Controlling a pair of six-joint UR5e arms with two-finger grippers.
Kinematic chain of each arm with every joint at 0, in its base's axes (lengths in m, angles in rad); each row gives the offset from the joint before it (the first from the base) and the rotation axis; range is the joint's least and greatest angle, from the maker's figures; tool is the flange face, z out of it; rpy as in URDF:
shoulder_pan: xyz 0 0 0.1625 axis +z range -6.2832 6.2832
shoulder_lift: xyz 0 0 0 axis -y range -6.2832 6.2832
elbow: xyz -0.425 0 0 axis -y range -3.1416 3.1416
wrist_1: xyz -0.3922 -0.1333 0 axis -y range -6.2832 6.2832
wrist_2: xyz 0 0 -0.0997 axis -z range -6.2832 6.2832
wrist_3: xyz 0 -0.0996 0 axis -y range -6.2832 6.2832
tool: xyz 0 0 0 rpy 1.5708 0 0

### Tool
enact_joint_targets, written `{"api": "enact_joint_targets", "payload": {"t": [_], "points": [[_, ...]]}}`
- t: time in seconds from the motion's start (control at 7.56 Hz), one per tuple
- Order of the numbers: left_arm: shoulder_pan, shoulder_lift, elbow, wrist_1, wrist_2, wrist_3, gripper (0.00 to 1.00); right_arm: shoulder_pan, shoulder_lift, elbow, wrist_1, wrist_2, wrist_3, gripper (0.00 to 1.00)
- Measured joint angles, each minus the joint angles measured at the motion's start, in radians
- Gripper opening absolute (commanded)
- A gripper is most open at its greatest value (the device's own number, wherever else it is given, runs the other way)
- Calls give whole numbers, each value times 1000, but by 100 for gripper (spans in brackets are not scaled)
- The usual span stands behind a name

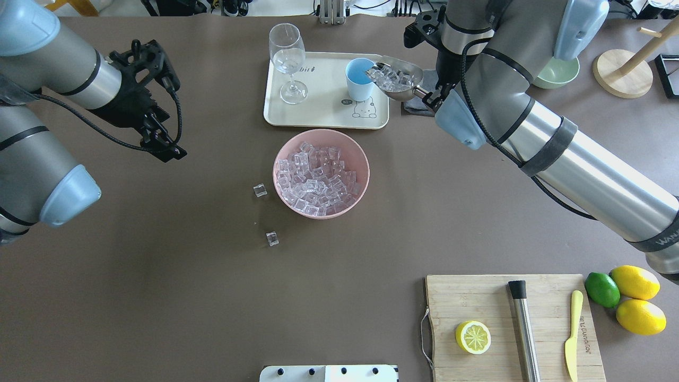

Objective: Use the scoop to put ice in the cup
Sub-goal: 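Tip the scoop over the blue cup with the right gripper while the left arm withdraws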

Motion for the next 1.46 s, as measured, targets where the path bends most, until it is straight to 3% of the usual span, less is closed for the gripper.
{"api": "enact_joint_targets", "payload": {"t": [0.4,0.79,1.46], "points": [[-157,132,-1,-6,-48,-200,99,9,115,-78,-136,-16,-60,0],[-363,282,79,-2,-168,-214,99,15,207,-177,-234,-54,-126,0],[-672,440,260,-7,-203,-207,99,16,267,-241,-324,-78,-176,0]]}}
